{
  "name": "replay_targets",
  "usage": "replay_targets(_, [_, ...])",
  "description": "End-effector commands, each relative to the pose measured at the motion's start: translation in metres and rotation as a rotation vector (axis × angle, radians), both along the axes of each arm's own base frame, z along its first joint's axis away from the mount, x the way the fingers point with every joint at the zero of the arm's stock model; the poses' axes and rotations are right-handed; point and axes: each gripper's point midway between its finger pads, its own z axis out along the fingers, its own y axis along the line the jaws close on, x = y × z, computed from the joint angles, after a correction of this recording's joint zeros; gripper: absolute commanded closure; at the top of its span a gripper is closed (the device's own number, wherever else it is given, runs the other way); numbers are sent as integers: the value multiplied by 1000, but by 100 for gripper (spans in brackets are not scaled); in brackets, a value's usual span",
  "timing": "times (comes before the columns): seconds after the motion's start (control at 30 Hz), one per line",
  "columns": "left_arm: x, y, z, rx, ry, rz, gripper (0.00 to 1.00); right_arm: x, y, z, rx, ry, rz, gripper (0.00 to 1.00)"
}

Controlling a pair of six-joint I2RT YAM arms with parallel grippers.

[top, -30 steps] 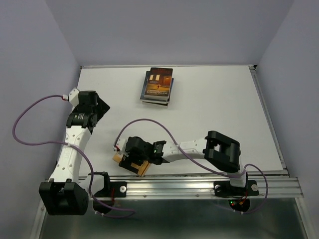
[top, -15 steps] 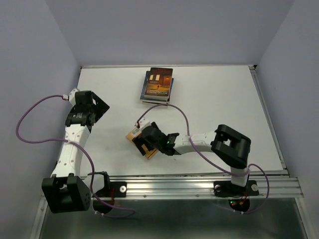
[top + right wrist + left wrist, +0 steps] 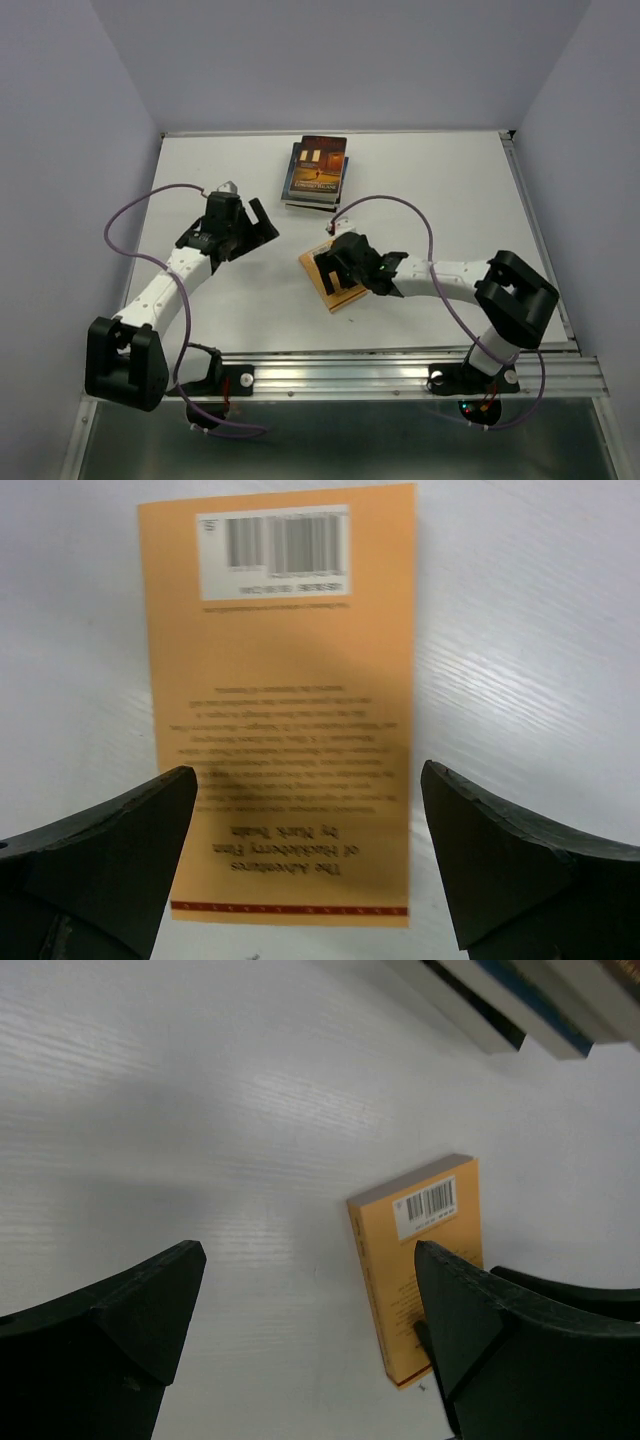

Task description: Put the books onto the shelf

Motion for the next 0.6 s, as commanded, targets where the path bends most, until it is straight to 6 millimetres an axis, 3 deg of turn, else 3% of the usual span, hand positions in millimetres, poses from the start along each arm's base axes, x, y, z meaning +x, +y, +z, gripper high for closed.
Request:
replay_targets(0.0, [-21,-29,-27,-84,57,-105,1,10,-33,26,96,69,-111,0])
replay_targets(0.07, [-31,-45,-35,-118,74,-153,1,13,-39,38,147,77,-127,0])
replay_targets(0.13, [-42,-61,-41,-132,97,-191,1,16,-47,36,170,113,-148,2])
replay_targets(0.33, [-57,-106,-50,-236,93,-330,4,10,-62,-1,193,294,-208,23])
replay_targets(0.4, [-63,-114,-61,-251,133,-346,4,0,-55,-12,196,360,-160,25])
replay_targets(0.57, [-75,-125,-90,-226,224,-364,5,-20,-38,-17,238,447,-17,27])
